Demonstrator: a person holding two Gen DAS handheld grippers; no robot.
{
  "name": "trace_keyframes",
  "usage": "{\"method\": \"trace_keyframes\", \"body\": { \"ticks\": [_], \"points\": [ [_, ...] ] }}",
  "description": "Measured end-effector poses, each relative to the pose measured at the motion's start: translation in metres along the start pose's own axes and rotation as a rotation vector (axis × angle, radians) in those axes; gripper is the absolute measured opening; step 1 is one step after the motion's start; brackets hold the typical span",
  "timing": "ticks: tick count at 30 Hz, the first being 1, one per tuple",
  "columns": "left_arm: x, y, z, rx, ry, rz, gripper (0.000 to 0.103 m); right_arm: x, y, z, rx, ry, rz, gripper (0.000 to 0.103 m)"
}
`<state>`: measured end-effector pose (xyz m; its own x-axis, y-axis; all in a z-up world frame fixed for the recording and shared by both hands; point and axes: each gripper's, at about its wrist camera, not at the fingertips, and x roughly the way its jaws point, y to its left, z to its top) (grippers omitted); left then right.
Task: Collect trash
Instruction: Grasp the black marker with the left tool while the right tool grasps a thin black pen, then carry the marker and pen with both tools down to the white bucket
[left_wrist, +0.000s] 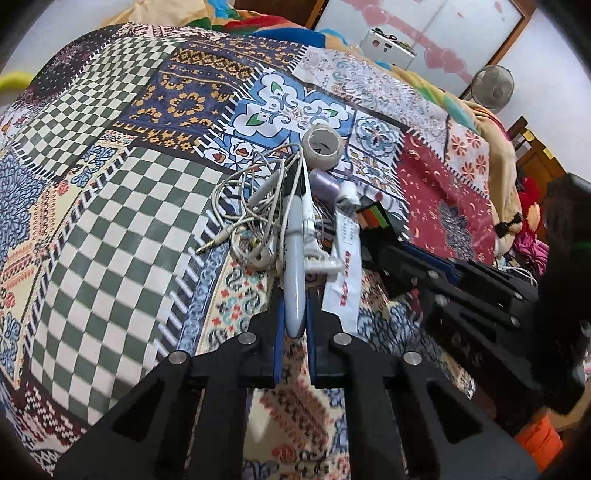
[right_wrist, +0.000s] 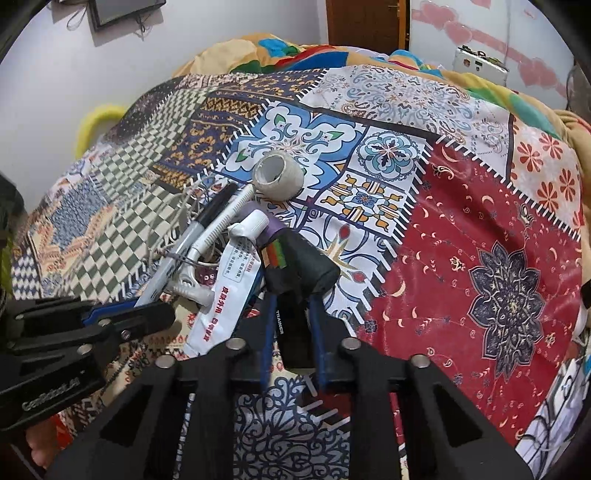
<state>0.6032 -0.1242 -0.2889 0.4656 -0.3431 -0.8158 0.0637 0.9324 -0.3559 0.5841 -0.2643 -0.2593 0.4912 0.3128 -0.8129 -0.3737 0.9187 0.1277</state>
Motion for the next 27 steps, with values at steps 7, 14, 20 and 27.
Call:
{"method": "trace_keyframes", "body": {
  "ticks": [7,14,20,27],
  "points": [
    [-0.037,-0.003,-0.026,0.059,0.016,0.009,0.009,-0.012,-0.001,-0.011,0.014,0.022,0.025,0.009],
    [-0.059,-0.005,-0.070,0.121,0.066,0.082,0.009,-0.031,0.006,-0.034,0.002,0.060,0.051,0.009],
    [-0.055,0.003,-0.098,0.111,0.138,0.139,0.009,-0.041,0.009,-0.061,-0.013,0.115,0.057,0.009],
    [-0.039,-0.004,-0.086,0.174,0.131,0.185,0.015,-0.041,0.007,-0.070,0.004,0.136,0.065,0.009]
  ]
}}
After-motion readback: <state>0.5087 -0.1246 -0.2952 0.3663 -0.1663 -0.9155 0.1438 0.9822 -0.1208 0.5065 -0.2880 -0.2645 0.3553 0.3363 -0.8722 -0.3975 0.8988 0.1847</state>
